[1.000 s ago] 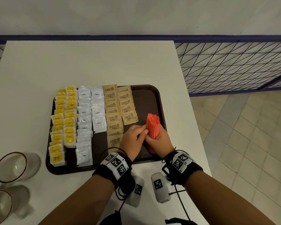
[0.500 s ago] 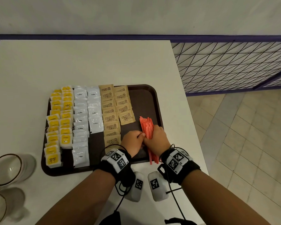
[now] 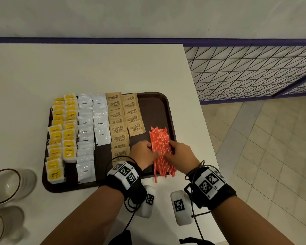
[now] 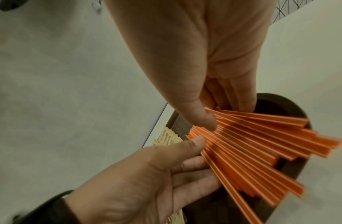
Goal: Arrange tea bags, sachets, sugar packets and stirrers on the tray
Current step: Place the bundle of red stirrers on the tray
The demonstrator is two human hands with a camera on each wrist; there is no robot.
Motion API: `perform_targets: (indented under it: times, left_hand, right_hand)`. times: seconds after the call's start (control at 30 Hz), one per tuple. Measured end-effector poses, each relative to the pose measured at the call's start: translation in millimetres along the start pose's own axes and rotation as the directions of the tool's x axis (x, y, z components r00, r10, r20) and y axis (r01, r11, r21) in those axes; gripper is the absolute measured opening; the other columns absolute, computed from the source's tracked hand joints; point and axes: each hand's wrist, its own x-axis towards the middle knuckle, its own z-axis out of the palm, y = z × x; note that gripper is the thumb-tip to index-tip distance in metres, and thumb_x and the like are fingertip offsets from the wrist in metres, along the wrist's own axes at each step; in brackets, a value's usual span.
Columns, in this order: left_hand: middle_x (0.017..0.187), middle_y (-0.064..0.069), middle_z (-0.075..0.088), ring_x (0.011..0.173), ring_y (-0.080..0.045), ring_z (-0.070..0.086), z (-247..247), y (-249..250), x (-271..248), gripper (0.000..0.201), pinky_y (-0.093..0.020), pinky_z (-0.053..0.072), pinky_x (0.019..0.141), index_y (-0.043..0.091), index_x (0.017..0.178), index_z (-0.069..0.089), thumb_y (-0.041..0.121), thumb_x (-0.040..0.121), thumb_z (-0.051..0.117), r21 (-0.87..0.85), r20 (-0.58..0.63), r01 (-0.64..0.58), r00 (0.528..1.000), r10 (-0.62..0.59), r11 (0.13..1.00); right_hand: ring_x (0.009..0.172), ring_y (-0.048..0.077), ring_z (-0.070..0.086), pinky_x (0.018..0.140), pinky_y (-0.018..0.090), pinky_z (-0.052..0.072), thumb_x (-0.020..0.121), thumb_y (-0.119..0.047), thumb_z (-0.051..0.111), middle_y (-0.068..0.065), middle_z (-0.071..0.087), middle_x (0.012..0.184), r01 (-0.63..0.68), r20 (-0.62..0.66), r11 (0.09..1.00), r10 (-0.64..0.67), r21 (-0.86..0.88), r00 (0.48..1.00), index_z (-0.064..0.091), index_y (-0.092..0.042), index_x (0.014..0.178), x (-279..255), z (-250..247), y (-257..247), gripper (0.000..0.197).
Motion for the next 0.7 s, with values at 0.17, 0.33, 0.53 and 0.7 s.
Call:
perform_targets:
  times: [0.17,0.33,0.53,0.7]
  left_hand:
    - [0.075,0.001,0.063,0.067,-0.016,0.066,3,-8,-5,0.048,-0.037,0.058,0.070,0.016,0.120,0.047,0.009,0.079,0.071,0.088,-0.020,-0.023,0.999,0.025,0.996]
    - [0.071,-0.001,0.066,0.062,-0.017,0.067,-1,-11,0,0.036,-0.040,0.058,0.067,0.015,0.113,0.049,0.009,0.082,0.066,0.085,-0.107,-0.034,0.993,0.043,0.996]
    - [0.071,-0.005,0.058,0.061,-0.026,0.068,-5,-11,-1,0.028,-0.042,0.058,0.055,0.012,0.106,0.046,0.006,0.085,0.063,0.014,-0.157,-0.060,0.986,0.062,0.998]
    - [0.070,0.002,0.054,0.057,-0.018,0.066,-3,-13,-3,0.018,-0.035,0.057,0.050,0.016,0.097,0.047,0.013,0.088,0.062,0.058,-0.189,-0.088,0.977,0.097,0.994]
  right_hand:
    - [0.084,0.019,0.063,0.080,0.028,0.052,0.087,-0.015,0.055,0.004,0.067,0.099,0.042,0.032,0.999,-0.041,-0.032,0.999,0.060,-0.010,0.110,-10,-2,3,0.024]
    - [0.079,0.019,0.051,0.070,0.022,0.038,0.082,-0.014,0.060,0.003,0.053,0.087,0.073,0.061,0.983,-0.063,-0.169,0.996,0.059,-0.012,0.093,-11,-12,5,0.011]
    - [0.098,0.019,0.049,0.089,0.024,0.046,0.066,-0.015,0.082,0.004,0.042,0.116,0.107,0.243,0.969,-0.051,-0.224,0.969,0.048,-0.016,0.116,-18,-16,13,0.060]
    - [0.089,0.014,0.044,0.078,0.016,0.039,0.070,-0.011,0.077,-0.001,0.042,0.105,0.199,0.205,0.958,-0.156,-0.208,0.966,0.052,-0.011,0.104,-22,-4,23,0.042]
